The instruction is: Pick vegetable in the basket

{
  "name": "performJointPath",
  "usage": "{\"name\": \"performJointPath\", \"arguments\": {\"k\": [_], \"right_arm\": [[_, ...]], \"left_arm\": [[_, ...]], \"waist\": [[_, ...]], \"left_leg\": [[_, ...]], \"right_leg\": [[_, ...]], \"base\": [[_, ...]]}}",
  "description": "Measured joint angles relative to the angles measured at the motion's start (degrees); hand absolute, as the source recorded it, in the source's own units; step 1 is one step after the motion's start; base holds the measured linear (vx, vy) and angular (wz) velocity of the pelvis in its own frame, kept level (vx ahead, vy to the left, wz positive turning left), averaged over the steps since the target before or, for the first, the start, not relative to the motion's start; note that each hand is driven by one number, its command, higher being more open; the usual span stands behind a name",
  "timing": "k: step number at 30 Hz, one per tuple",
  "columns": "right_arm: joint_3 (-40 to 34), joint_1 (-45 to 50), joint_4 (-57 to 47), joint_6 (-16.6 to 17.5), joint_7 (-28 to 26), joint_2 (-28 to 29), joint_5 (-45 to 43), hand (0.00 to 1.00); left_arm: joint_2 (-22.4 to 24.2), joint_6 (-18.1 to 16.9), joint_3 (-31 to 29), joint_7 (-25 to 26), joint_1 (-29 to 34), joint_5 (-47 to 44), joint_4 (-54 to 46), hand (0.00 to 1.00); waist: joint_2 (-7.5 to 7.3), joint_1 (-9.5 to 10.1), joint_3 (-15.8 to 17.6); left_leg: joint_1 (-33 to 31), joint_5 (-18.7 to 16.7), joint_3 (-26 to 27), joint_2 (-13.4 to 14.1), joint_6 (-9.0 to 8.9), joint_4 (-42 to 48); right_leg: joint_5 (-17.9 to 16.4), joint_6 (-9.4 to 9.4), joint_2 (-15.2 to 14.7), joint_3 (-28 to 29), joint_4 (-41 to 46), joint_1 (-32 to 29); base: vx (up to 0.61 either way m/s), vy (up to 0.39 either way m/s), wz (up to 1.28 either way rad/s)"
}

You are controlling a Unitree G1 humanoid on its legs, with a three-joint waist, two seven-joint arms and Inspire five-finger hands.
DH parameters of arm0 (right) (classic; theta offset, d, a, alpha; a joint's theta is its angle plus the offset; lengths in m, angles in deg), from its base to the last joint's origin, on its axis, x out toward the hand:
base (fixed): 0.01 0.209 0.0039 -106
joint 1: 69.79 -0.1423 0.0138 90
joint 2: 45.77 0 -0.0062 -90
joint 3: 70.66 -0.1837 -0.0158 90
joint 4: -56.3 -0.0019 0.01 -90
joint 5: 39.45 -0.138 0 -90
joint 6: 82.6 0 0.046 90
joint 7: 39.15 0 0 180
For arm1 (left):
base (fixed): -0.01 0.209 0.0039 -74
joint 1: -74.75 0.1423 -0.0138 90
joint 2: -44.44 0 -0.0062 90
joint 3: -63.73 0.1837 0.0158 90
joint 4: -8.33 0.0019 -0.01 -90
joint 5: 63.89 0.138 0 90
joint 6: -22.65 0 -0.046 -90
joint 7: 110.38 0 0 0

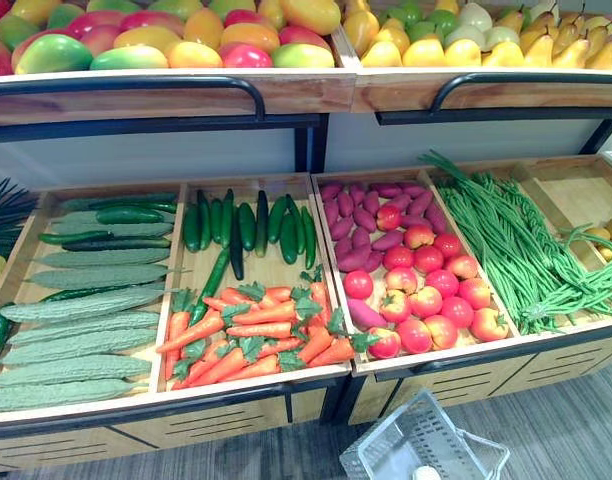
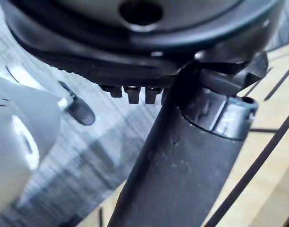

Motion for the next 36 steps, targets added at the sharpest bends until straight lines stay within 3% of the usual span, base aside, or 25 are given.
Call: {"name": "performJointPath", "arguments": {"k": [6, 9, 11, 14, 17, 19, 22, 26, 29, 32, 36], "right_arm": [[-1.7, -0.2, -0.2, -0.8, -0.6, 0.0, 0.0, 0.0], [-1.7, 0.7, -0.5, -1.6, -0.9, 0.0, 0.0, 0.0], [-1.5, 2.3, -1.0, -2.1, -1.0, 0.1, 0.0, 0.0], [0.8, 3.1, -2.8, -3.2, -2.5, -0.4, 0.4, 0.0], [1.2, 3.2, -2.7, -3.9, -2.7, -0.4, 1.4, 0.0], [1.2, 3.4, -2.7, -4.3, -2.7, -0.5, 2.1, 0.0], [1.2, 3.1, -2.7, -4.7, -2.9, -1.1, 2.3, 0.0], [0.6, 2.3, -2.5, -4.9, -3.3, -2.1, 4.4, 0.0], [0.1, 1.7, -2.6, -4.9, -4.4, -2.3, 4.5, 0.0], [-1.5, 2.1, -2.5, -4.9, -5.2, -2.4, 5.1, 0.0], [-2.1, 2.1, -2.2, -5.0, -5.5, -2.3, 5.7, 0.0]], "left_arm": [[-2.9, -6.9, -12.0, 3.2, 1.8, -5.8, -6.4, 1.0], [-4.8, -10.3, -15.5, 4.9, 3.0, -6.3, -15.5, 1.0], [-5.3, -13.4, -18.4, 10.1, 3.0, -4.5, -26.2, 1.0], [-6.6, -16.3, -19.6, 20.4, 2.8, 3.9, -41.8, 1.0], [-9.9, -16.7, -17.6, 24.1, 1.8, 11.0, -55.4, 1.0], [-11.6, -16.7, -14.9, 23.3, 0.6, 15.3, -62.0, 1.0], [-19.0, -13.6, -5.3, 13.5, 0.5, 24.6, -70.2, 1.0], [-27.7, -7.3, 7.1, -2.5, -1.5, 37.3, -71.1, 1.0], [-30.5, -3.4, 12.2, -13.2, -2.8, 39.8, -70.7, 1.0], [-31.7, -1.3, 15.6, -21.3, -5.7, 40.3, -70.0, 1.0], [-34.4, -0.1, 17.3, -27.4, -6.7, 40.8, -69.7, 1.0]], "waist": [[0.19, 0.5, -0.8], [0.29, 1.58, -1.3], [-0.07, 2.95, -2.4], [-0.19, 3.48, -2.9], [0.21, 3.88, -4.0], [0.44, 4.55, -4.4], [0.95, 4.87, -5.2], [2.51, 4.26, -5.4], [2.65, 2.65, -5.4], [2.35, 2.61, -5.2], [2.38, 2.61, -5.2]], "left_leg": [[1.5, 2.5, 0.1, -0.2, 0.27, -4.2], [1.3, 3.2, -0.3, -0.4, 0.34, -4.8], [0.6, 3.3, -0.7, -0.4, 0.4, -5.0], [-0.1, 3.4, -1.0, -0.6, 0.51, -5.0], [-0.3, 3.5, -1.4, -1.0, 0.55, -5.0], [-0.3, 3.5, -1.4, -1.2, 0.55, -5.0], [0.2, 3.6, -0.9, -1.3, 0.45, -4.8], [1.1, 3.6, 1.3, -1.0, 0.45, -5.0], [1.4, 3.6, 3.2, -0.4, 0.45, -5.1], [1.6, 3.6, 4.5, -0.1, 0.45, -5.1], [1.8, 3.7, 5.9, 0.0, 0.31, -5.1]], "right_leg": [[-0.5, -0.38, 0.1, -0.3, -0.2, -0.2], [-0.5, -0.39, 0.0, -1.0, 0.0, -0.6], [-0.6, -0.4, 0.0, -1.6, -0.3, -0.6], [-0.1, -0.32, 0.0, -1.7, -1.1, -0.5], [0.3, -0.25, -0.2, -2.1, -2.0, 0.1], [0.3, -0.19, -0.3, -2.4, -2.3, 0.3], [0.5, -0.41, -0.2, -2.5, -2.8, 0.9], [0.7, -0.72, 0.0, -1.5, -3.0, 1.3], [1.0, -1.07, 0.6, 0.0, -3.2, 1.2], [1.4, -1.17, 1.0, 1.0, -3.6, 1.0], [1.7, -1.26, 1.1, 1.8, -3.8, 0.6]], "base": [[-0.08, 0.0, 0.05], [-0.1, 0.007, 0.1], [-0.09, 0.007, 0.13], [-0.03, 0.017, 0.06], [0.04, 0.03, 0.1], [0.04, 0.03, 0.09], [0.05, 0.023, 0.03], [-0.02, 0.014, -0.13], [-0.05, -0.005, -0.27], [-0.04, -0.007, -0.2], [-0.02, 0.005, -0.11]]}}
